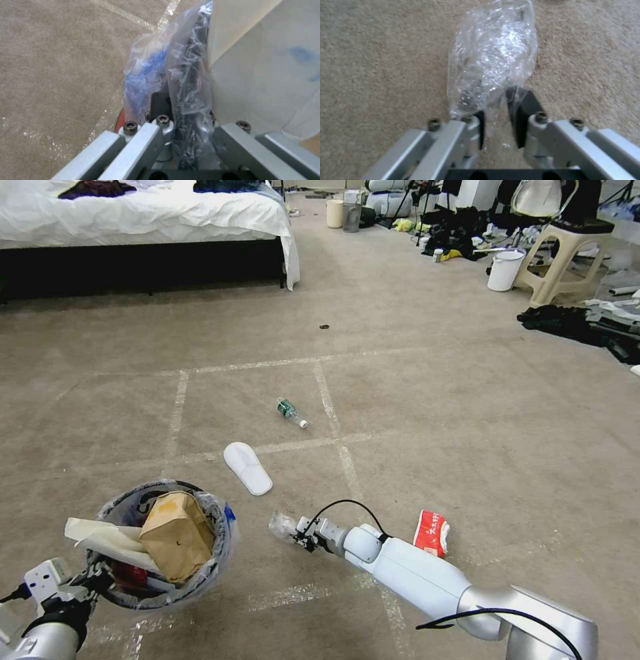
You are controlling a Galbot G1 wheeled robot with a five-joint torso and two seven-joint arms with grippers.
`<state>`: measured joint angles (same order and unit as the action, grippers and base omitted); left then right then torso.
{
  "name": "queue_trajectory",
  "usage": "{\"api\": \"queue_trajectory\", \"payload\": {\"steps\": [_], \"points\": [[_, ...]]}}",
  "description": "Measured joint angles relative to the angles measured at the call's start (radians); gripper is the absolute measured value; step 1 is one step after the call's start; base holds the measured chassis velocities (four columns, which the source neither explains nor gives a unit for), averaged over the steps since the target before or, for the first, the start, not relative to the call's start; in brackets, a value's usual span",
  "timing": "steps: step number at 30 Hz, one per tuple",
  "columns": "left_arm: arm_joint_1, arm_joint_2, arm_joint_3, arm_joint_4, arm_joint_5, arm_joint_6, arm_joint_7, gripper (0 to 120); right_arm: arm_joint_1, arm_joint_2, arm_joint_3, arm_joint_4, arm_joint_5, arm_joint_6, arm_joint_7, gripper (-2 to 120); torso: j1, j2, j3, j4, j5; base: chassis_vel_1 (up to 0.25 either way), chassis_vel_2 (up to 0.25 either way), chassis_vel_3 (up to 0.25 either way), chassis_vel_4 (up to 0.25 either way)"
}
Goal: Pick up the trash bin and place the garbage on the floor into it.
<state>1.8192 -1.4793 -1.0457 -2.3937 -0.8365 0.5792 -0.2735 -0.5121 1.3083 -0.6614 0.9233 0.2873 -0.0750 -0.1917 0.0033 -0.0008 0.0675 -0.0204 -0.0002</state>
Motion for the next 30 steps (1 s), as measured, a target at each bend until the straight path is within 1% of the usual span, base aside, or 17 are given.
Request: {"api": "queue_trajectory", "payload": {"steps": [2, 3, 4, 8, 11, 12, 14, 15, 17, 18, 21, 22, 24, 25, 27, 29, 30], "points": [[0.0, -0.001, 0.001, -0.001, 0.001, 0.0, 0.0, 1, -0.002, -0.005, 0.003, 0.005, 0.009, 0.008, 0.006, 4, 0.0, 0.0, 0.0, 0.0, 0.0, 0.0, 0.0, 0.0, 0.0], [0.0, -0.001, 0.001, -0.001, 0.001, 0.0, 0.0, 1, -0.002, -0.005, 0.003, 0.005, 0.009, 0.008, 0.006, 4, 0.0, 0.0, 0.0, 0.0, 0.0, 0.0, 0.0, 0.0, 0.0], [0.001, -0.001, 0.001, -0.001, 0.001, 0.0, 0.0, 1, -0.004, -0.009, 0.007, 0.013, 0.017, 0.013, 0.008, 0, 0.0, 0.0, 0.0, 0.0, 0.0, 0.0, 0.0, 0.0, 0.0], [0.002, 0.0, 0.0, -0.002, 0.001, 0.0, 0.0, 1, -0.005, -0.017, 0.019, 0.03, 0.034, 0.017, 0.013, 0, 0.0, 0.0, 0.0, 0.0001, 0.0, 0.0, 0.0, 0.0, 0.0], [0.007, 0.005, -0.004, -0.009, -0.004, 0.0, 0.0, 1, -0.006, -0.057, 0.073, 0.124, 0.101, 0.031, 0.023, 0, 0.0, 0.0, 0.0, 0.0001, 0.0002, 0.0, 0.0, 0.0, 0.0], [0.007, 0.005, -0.004, -0.009, -0.004, 0.0, 0.0, 1, -0.006, -0.057, 0.073, 0.124, 0.101, 0.031, 0.023, 0, 0.0, 0.0, 0.0, 0.0001, 0.0002, 0.0, 0.0, 0.0, 0.0], [0.006, 0.009, -0.005, -0.009, -0.007, 0.001, -0.002, 1, 0.007, -0.093, 0.109, 0.241, 0.162, 0.026, 0.032, 0, 0.0, 0.0, 0.0, -0.0001, 0.0001, 0.0, 0.0, 0.0, 0.0], [0.006, 0.009, -0.005, -0.009, -0.007, 0.001, -0.002, 1, 0.007, -0.093, 0.109, 0.241, 0.162, 0.026, 0.032, 0, 0.0, 0.0, 0.0, -0.0001, 0.0001, 0.0, 0.0, 0.0, 0.0], [0.004, 0.011, -0.005, -0.009, -0.008, 0.001, -0.002, 1, 0.032, -0.127, 0.147, 0.374, 0.225, 0.004, 0.04, 0, 0.0, 0.0, 0.0, 0.0, -0.0002, 0.0, 0.0, 0.0, 0.0], [0.004, 0.011, -0.005, -0.009, -0.008, 0.001, -0.002, 1, 0.032, -0.127, 0.147, 0.374, 0.225, 0.004, 0.04, 0, 0.0, 0.0, 0.0, 0.0, -0.0002, 0.0, 0.0, 0.0, 0.0], [-0.001, 0.013, -0.004, -0.009, -0.009, 0.003, -0.003, 1, 0.08, -0.163, 0.194, 0.576, 0.335, -0.054, 0.059, 0, 0.0, 0.0, 0.0, -0.0001, -0.0001, 0.0, 0.0, 0.0, 0.0], [-0.001, 0.013, -0.004, -0.009, -0.009, 0.003, -0.003, 1, 0.08, -0.163, 0.194, 0.576, 0.335, -0.054, 0.059, 0, 0.0, 0.0, 0.0, -0.0001, -0.0001, 0.0, 0.0, 0.0, 0.0], [-0.003, 0.013, -0.002, -0.011, -0.009, 0.005, -0.005, 1, 0.133, -0.181, 0.2, 0.712, 0.418, -0.099, 0.078, 0, 0.0, 0.0, 0.0, 0.0, 0.0, 0.0, 0.0, 0.0, 0.0], [-0.003, 0.013, -0.002, -0.011, -0.009, 0.005, -0.005, 1, 0.133, -0.181, 0.2, 0.712, 0.418, -0.099, 0.078, 0, 0.0, 0.0, 0.0, 0.0, 0.0, 0.0, 0.0, 0.0, 0.0], [-0.003, 0.012, -0.002, -0.012, -0.009, 0.006, -0.005, 1, 0.195, -0.198, 0.185, 0.842, 0.512, -0.145, 0.108, 0, 0.0, 0.0, 0.0, 0.0, -0.0001, 0.0, 0.0, 0.0, 0.0], [-0.003, 0.012, -0.002, -0.012, -0.009, 0.006, -0.005, 1, 0.209, -0.2, 0.179, 0.873, 0.535, -0.159, 0.118, 0, 0.0, 0.0, 0.0, -0.0001, -0.0002, 0.0, 0.0, 0.0, 0.0], [-0.003, 0.011, -0.002, -0.012, -0.009, 0.007, -0.005, 1, 0.235, -0.2, 0.166, 0.926, 0.58, -0.187, 0.14, 0, 0.0, 0.0, 0.0, 0.0, -0.0002, 0.0, 0.0, 0.0, 0.0]]}}
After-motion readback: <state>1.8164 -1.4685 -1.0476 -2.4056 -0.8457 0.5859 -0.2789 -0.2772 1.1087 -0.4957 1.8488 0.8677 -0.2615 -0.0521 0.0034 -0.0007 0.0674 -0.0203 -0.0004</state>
